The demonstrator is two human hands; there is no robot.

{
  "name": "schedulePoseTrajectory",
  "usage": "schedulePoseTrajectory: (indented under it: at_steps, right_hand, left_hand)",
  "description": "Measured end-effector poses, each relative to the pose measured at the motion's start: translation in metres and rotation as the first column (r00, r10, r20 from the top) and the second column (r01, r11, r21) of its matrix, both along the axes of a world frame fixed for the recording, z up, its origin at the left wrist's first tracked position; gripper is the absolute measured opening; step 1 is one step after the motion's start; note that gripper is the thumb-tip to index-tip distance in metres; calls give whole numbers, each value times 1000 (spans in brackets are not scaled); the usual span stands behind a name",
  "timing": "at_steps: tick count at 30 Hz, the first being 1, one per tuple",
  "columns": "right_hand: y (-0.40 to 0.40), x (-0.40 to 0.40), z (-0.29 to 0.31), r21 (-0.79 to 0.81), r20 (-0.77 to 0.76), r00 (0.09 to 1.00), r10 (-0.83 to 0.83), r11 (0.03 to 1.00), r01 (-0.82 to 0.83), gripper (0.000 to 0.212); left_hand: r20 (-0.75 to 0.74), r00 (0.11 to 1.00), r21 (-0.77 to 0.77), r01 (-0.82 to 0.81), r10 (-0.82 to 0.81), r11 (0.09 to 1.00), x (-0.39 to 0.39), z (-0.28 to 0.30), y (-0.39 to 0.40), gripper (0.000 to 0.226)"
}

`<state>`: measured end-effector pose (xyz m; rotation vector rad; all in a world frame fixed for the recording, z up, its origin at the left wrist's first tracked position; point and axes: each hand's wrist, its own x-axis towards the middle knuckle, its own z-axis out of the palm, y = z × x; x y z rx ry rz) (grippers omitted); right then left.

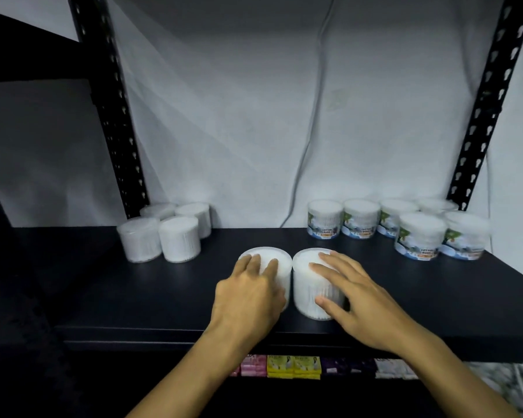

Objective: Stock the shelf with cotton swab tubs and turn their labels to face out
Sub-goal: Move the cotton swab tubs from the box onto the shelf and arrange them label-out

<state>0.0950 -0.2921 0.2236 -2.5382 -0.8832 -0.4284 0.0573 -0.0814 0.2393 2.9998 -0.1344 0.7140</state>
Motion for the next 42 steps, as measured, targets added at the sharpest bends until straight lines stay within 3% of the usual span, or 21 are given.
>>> schedulePoseTrajectory:
  at_steps: [3,7,10,15,21,27,31,33,36,39,42]
  right_hand:
    - [1,-1,0,19,-20,1000,3,1000,-2,60]
    - [9,-8,2,331,-63,985,-158,928,170,75]
    - [18,-8,4,406,-159,963,-217,875,264,86]
    - [20,2,8,427,-216,956,-198,861,275,75]
    - [-3,15,17,355,-297,955,0,928,111,71]
    - [-15,18,31,276,-362,927,94,961,11,78]
    - [-8,12,24,314,-284,958,-37,941,130,82]
    - [0,8,20,296,-219,961,-170,927,232,83]
    - [8,5,17,271,-179,959,-219,926,262,75]
    - [9,8,17,256,-175,962,-209,934,249,68]
    - [3,15,20,223,-210,967,-144,956,191,66]
  left_hand:
    - [-14,999,-176,-32,30,984,-7,5,8,68]
    - [-63,994,-418,-111,93,902,-8,13,13,99]
    - [-135,987,-505,-146,88,851,-1,17,11,112]
    - [-191,982,-579,-110,-3,808,12,17,16,112]
    - [-269,923,-710,2,-274,704,24,21,39,103]
    - [-326,871,-690,46,-367,723,33,24,45,112]
    - [-267,957,-561,-56,-116,826,26,29,26,124]
    - [-300,954,-435,-153,17,887,24,31,15,123]
    - [-336,935,-333,-231,114,914,28,32,7,115]
    - [-372,923,-356,-237,95,904,33,33,7,106]
    - [-427,904,-415,-173,-23,893,41,36,16,97]
